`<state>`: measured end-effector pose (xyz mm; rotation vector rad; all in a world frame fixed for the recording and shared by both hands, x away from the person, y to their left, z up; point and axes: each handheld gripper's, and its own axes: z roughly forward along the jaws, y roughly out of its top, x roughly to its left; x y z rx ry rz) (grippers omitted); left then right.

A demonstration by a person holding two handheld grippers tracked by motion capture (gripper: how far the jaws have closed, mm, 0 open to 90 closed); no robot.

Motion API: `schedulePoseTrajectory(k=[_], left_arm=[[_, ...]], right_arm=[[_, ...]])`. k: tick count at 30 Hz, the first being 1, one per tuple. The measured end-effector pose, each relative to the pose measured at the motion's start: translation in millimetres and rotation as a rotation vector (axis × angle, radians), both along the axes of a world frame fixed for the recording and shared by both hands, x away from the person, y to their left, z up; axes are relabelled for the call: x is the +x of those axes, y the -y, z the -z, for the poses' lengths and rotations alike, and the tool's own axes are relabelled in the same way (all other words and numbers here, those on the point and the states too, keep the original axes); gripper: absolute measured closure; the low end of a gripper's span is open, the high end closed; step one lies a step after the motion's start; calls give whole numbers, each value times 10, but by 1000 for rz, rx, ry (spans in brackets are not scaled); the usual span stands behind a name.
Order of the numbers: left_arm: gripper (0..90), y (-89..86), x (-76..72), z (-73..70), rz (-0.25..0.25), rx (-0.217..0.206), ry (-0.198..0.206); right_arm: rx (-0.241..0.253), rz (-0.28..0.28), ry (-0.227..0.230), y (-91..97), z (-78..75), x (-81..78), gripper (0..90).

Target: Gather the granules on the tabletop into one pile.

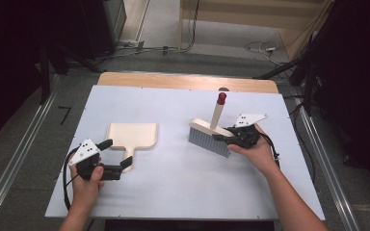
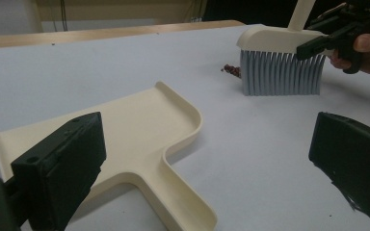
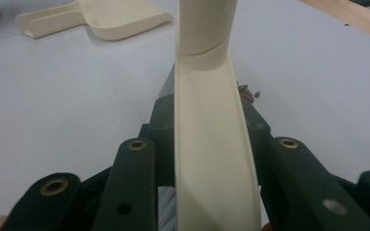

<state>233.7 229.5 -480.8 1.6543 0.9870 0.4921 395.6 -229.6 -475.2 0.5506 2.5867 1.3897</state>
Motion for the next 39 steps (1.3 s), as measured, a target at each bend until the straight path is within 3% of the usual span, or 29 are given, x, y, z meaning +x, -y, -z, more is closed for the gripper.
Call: schedulePoseTrajectory(k=[23, 31, 39], left_arm=[[0, 10, 7, 8, 2, -2, -2], [0, -2, 4, 10, 0, 0, -3], [0, 8, 6, 8, 2, -2, -2]], right_arm=[[-8, 19, 11, -13, -58, 44, 659], [7, -15, -13, -18, -104, -15, 659], [73, -33, 0, 31, -280, -59, 659]])
